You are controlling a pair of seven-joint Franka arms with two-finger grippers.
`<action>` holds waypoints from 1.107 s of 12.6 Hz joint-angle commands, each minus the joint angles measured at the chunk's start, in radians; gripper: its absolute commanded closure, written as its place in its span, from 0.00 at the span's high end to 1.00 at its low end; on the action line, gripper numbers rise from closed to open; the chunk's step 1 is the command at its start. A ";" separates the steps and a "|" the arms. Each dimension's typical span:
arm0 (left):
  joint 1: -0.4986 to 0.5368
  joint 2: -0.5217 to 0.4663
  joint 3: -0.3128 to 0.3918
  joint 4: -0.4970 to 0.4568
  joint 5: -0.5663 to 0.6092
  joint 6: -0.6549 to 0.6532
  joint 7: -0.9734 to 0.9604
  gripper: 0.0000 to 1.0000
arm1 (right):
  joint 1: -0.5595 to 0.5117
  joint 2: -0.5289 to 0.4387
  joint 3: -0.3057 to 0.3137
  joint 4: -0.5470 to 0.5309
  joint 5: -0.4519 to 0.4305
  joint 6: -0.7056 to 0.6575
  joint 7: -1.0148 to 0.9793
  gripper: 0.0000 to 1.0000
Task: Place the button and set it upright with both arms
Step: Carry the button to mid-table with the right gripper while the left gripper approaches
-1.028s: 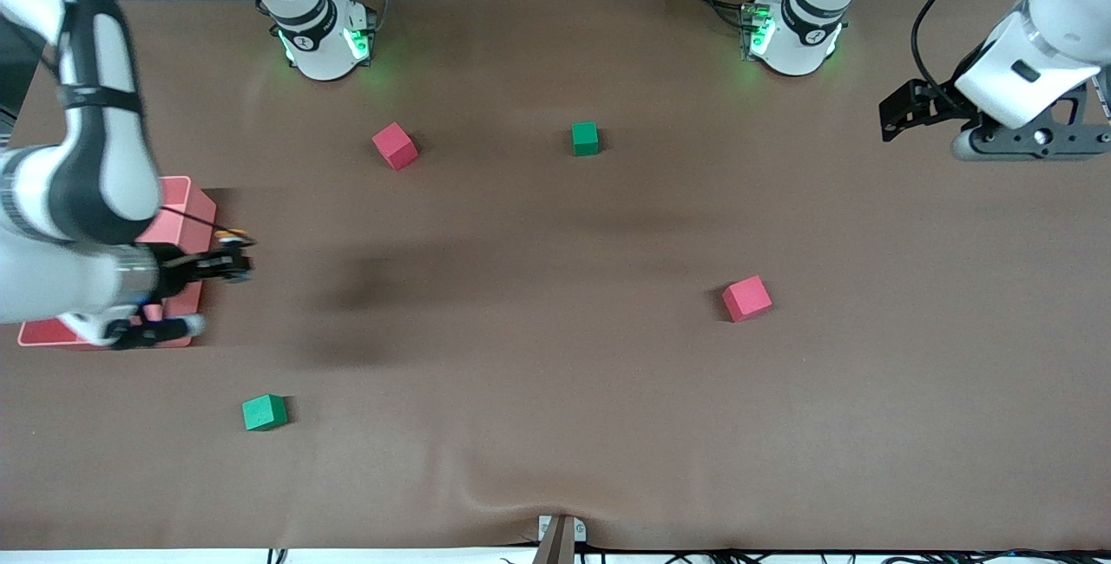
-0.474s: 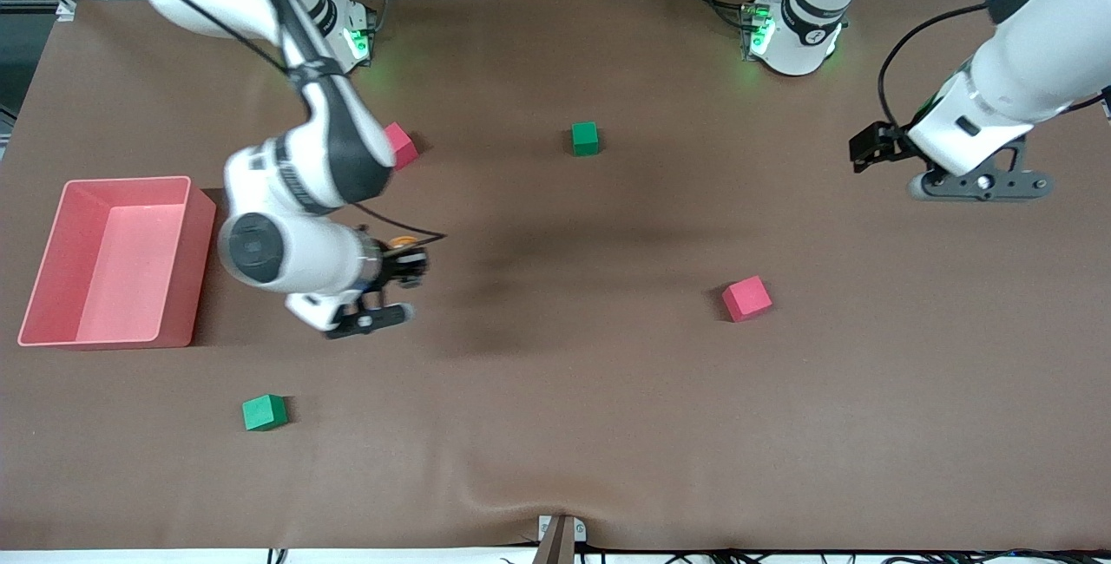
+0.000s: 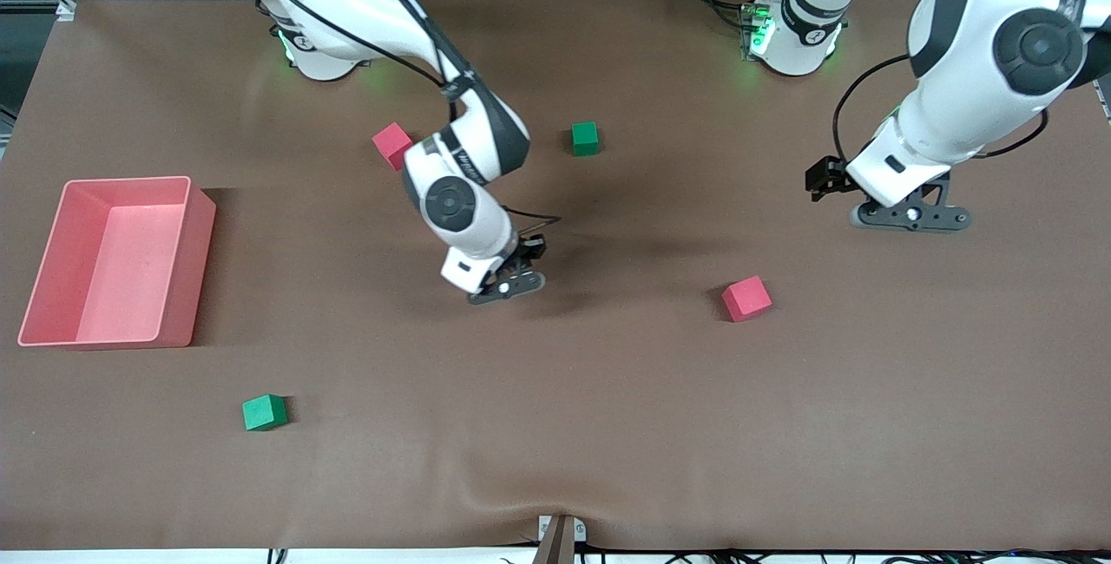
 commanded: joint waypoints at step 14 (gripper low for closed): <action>-0.207 0.203 -0.037 0.045 -0.113 0.161 -0.384 1.00 | -0.125 -0.041 -0.021 0.297 0.015 -0.432 0.207 1.00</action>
